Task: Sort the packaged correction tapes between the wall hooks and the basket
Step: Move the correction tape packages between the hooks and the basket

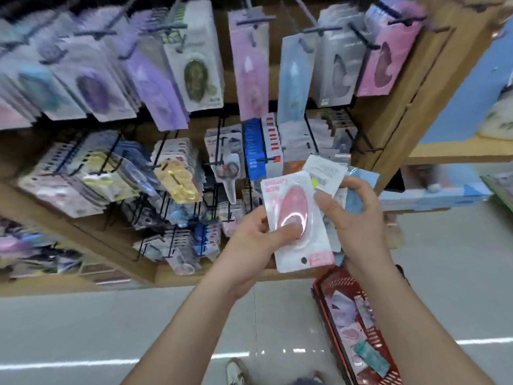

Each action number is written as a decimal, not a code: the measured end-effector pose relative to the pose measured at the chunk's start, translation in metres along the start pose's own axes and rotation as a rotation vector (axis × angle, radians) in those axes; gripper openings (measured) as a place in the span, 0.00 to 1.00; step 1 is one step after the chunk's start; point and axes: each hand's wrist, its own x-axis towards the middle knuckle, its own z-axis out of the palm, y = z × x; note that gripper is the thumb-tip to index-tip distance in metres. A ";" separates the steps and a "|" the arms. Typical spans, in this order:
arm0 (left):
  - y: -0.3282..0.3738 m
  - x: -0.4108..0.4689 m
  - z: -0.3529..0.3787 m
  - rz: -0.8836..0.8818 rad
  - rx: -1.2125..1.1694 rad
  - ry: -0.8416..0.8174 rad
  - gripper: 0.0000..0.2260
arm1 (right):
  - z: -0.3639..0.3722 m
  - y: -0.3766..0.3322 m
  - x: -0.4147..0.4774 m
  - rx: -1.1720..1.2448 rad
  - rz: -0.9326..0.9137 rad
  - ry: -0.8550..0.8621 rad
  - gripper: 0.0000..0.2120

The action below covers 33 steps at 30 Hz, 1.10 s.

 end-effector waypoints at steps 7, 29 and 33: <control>0.033 -0.011 -0.074 -0.028 0.024 -0.128 0.18 | 0.070 -0.014 -0.006 0.131 0.051 -0.065 0.24; 0.048 -0.013 -0.126 0.040 -0.190 0.168 0.13 | 0.143 -0.022 -0.013 0.284 0.085 -0.296 0.31; 0.053 -0.009 -0.114 0.094 -0.233 0.241 0.14 | 0.143 -0.019 -0.007 0.313 0.132 -0.349 0.42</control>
